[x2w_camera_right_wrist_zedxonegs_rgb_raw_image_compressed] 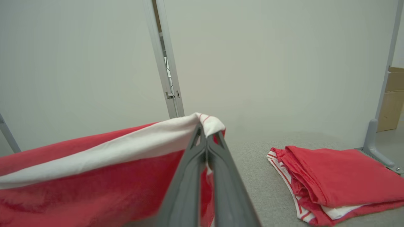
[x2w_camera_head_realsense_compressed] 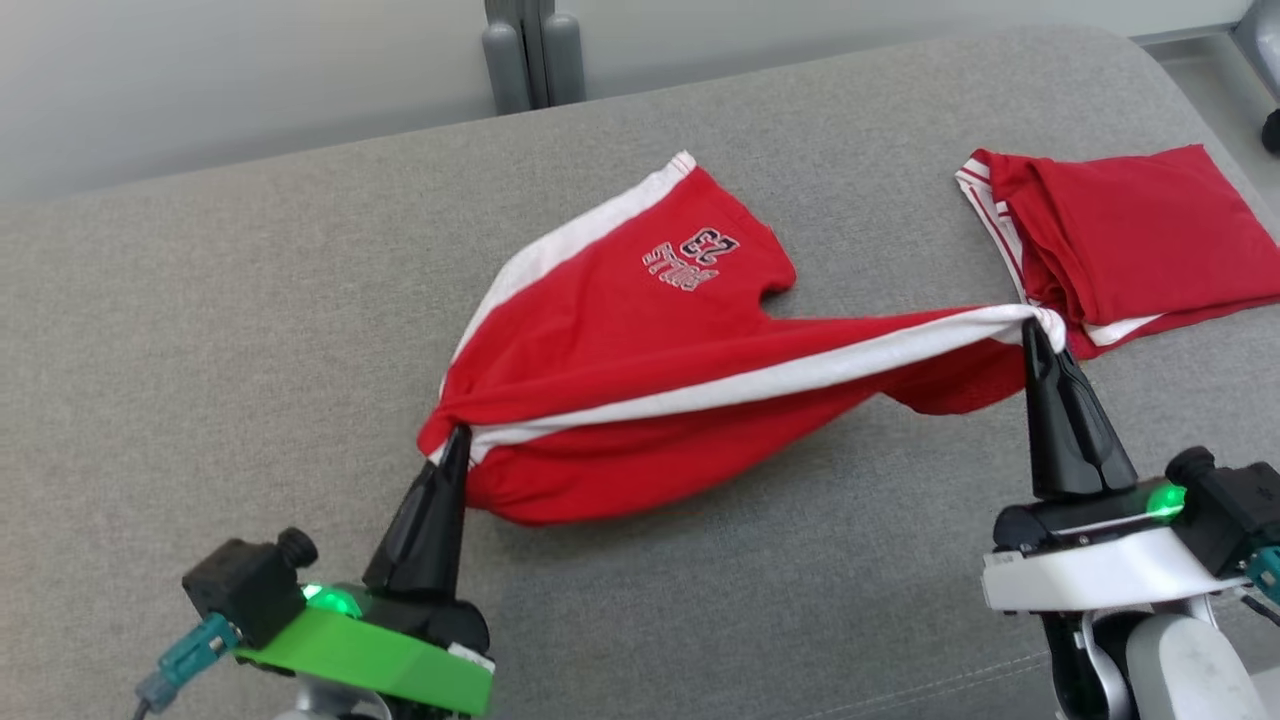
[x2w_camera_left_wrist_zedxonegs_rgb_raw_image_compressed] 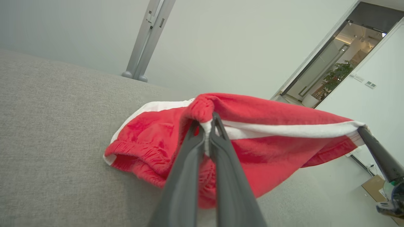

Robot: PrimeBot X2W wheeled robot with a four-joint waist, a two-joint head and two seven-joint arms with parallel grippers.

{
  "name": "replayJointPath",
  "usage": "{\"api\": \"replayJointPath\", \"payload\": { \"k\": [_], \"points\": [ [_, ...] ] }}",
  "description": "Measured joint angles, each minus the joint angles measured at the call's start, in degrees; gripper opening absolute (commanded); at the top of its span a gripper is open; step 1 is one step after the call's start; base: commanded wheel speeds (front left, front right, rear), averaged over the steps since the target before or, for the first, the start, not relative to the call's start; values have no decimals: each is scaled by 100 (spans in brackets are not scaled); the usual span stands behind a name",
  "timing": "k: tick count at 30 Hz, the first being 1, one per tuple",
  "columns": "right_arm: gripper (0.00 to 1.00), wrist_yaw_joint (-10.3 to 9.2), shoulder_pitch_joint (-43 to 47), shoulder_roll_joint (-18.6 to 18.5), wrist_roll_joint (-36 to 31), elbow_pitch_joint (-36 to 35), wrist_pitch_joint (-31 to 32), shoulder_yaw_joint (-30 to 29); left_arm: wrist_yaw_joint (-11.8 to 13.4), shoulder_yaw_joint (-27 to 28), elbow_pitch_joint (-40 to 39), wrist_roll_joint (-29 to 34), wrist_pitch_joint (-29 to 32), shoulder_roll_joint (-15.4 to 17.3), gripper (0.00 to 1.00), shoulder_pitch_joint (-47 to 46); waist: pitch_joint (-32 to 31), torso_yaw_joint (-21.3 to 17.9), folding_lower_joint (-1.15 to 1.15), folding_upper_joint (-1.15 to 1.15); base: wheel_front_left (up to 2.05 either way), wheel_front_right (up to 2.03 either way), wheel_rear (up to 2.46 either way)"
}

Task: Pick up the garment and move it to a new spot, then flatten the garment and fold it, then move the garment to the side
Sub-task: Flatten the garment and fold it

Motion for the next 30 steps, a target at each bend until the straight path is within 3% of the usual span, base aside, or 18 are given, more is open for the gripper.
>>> {"api": "replayJointPath", "payload": {
  "k": [5,11,21,30],
  "points": [
    [0,-1,388,5,-60,-355,336,-146,166,-238,-326,-47,153,-89,0,388,-78,43,0,0,0,0,0],
    [0,-1,168,-21,-146,-88,589,-220,290,-375,29,-138,255,-349,0,376,152,161,0,0,0,0,0],
    [0,-2,-2036,-727,-154,1706,1042,94,448,-276,1312,-365,403,-866,0,-1111,800,609,0,0,0,0,0],
    [0,-1,-3871,-998,64,3610,1274,706,541,-363,2379,-694,415,-1024,0,-2396,1311,1136,0,0,0,0,0]
  ]
}}
